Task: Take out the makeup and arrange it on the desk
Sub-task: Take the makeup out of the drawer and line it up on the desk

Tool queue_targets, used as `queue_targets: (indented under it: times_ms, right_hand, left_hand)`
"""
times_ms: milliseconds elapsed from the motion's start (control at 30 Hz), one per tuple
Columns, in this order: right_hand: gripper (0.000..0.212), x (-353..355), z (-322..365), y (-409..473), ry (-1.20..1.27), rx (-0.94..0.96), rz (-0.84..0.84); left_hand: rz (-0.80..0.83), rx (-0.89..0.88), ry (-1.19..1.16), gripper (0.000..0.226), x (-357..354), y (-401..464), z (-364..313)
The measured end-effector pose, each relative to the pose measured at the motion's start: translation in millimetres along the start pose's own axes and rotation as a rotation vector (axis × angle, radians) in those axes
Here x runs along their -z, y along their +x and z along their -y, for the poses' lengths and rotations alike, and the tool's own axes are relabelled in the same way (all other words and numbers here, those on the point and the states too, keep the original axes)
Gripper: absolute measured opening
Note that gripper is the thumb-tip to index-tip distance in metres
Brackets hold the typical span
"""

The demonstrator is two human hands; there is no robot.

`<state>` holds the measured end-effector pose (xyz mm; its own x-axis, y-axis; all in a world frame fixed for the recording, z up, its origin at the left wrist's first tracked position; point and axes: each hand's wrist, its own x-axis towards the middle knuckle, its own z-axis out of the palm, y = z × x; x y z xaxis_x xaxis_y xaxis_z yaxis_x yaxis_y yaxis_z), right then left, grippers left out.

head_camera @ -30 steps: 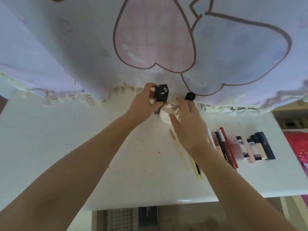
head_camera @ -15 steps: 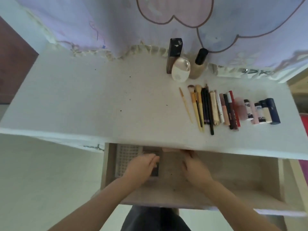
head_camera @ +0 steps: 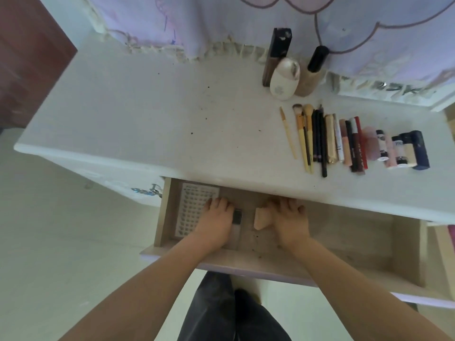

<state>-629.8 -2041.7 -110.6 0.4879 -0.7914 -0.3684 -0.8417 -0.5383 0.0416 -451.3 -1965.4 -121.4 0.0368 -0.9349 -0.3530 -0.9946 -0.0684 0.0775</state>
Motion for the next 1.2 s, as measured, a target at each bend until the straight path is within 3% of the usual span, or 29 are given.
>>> queue_targets:
  times_ms: [100, 233, 400, 500, 600, 700, 800, 900, 1200]
  right_hand:
    - [0.065, -9.1, -13.2, -7.4, -0.089, -0.067, 0.176]
    - [0.045, -13.6, -16.9, -31.7, 0.062, -0.078, 0.253]
    - [0.040, 31.4, -19.2, -64.2, 0.435, 0.017, 0.294]
    - [0.026, 96.3, -26.0, -68.6, 0.878, 0.056, 0.201]
    - [0.032, 160.8, -37.4, -42.2, 1.072, 0.016, -0.006]
    - [0.027, 196.7, -44.3, 13.2, 1.220, -0.104, -0.265]
    - [0.025, 210.9, -32.5, 75.5, 1.152, -0.179, -0.430]
    - [0.023, 217.6, -7.5, 124.7, 0.993, -0.185, -0.516]
    - [0.013, 196.0, 11.6, 169.7, 0.884, -0.218, -0.499]
  left_hand:
    - [0.060, 0.013, -0.058, 0.034, 15.1, 1.5, 0.0]
    - [0.228, -0.009, -0.421, 0.024, 32.0, -14.0, 4.7]
    - [0.120, -0.027, -0.730, 0.015, 82.3, -42.4, 21.3]
    - [-0.018, 0.095, -1.094, 0.014, 135.4, -35.2, 34.4]
    - [-0.156, 0.184, -1.320, 0.014, 175.1, 1.4, 45.0]
    - [-0.166, 0.245, -1.498, 0.023, 189.0, 52.6, 41.8]
    - [-0.202, 0.295, -1.418, 0.024, 186.6, 96.9, 26.7]
    - [-0.288, 0.313, -1.136, 0.024, 181.5, 119.5, 19.4]
    - [-0.392, 0.219, -0.687, 0.026, 153.2, 121.6, 31.8]
